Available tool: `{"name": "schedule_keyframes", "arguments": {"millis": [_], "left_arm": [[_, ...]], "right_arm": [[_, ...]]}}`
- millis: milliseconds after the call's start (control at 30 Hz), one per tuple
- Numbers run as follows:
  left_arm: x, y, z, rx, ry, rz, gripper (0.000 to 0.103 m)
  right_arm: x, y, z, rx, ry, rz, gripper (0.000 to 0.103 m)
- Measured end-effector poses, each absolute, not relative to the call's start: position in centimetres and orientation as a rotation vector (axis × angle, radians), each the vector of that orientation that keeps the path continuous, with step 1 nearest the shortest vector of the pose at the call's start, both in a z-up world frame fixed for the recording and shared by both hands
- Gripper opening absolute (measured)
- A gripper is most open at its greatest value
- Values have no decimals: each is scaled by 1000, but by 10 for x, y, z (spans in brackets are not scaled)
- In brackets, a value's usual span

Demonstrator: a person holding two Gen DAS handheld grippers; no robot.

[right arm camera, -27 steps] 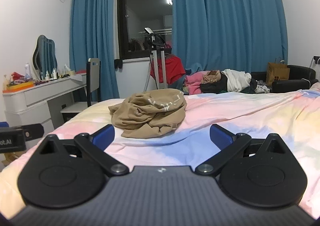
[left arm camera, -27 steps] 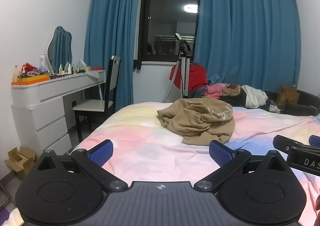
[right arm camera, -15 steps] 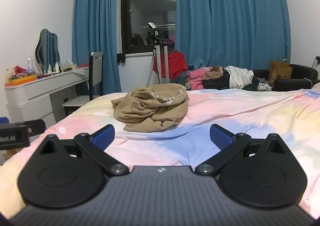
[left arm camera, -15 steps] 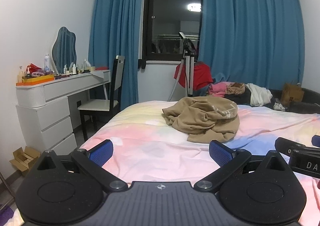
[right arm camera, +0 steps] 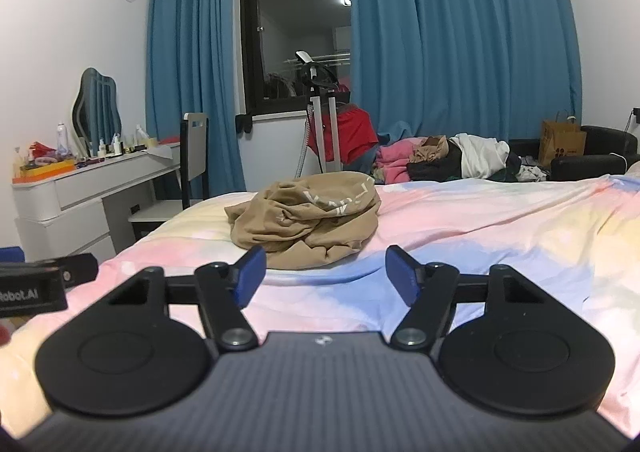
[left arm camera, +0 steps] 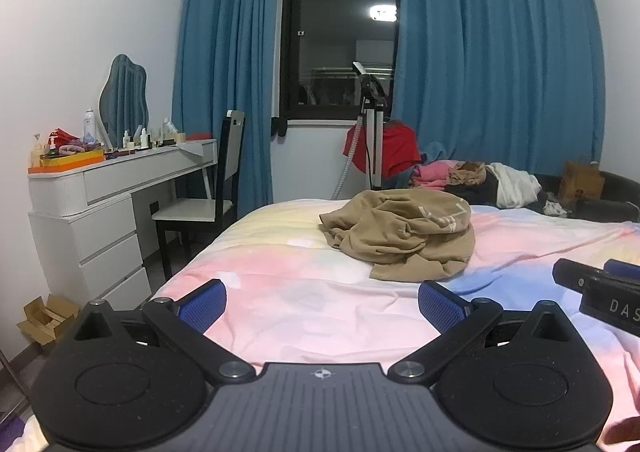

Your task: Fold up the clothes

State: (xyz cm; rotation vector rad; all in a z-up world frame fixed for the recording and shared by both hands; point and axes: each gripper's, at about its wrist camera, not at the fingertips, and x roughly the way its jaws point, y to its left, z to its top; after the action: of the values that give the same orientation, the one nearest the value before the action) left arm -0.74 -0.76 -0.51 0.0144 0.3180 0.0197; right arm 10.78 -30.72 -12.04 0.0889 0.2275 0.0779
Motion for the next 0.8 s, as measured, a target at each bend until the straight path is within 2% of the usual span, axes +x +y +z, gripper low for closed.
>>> {"name": "schedule_keyframes", "arguments": {"millis": [300,367,433,533,800], "left_arm": [[-8,-7,-9,13,329,-14,103],[-8,-8,-9,17,325,-21,103],[-7,-9,-11,24,326,-26,103],[-3,-11,-16,27,349,-38,103],[38,-42,-22,154,333,-75,103]], "right_arm": [[107,-311,-118,118,240,67,62],[110,-313,-118,134,267,62,54],[113,-316,-119,153,301,50,38],[116,-323,-121,193,343,16,21],[113,-342,-116,254,329,-65,19]]}}
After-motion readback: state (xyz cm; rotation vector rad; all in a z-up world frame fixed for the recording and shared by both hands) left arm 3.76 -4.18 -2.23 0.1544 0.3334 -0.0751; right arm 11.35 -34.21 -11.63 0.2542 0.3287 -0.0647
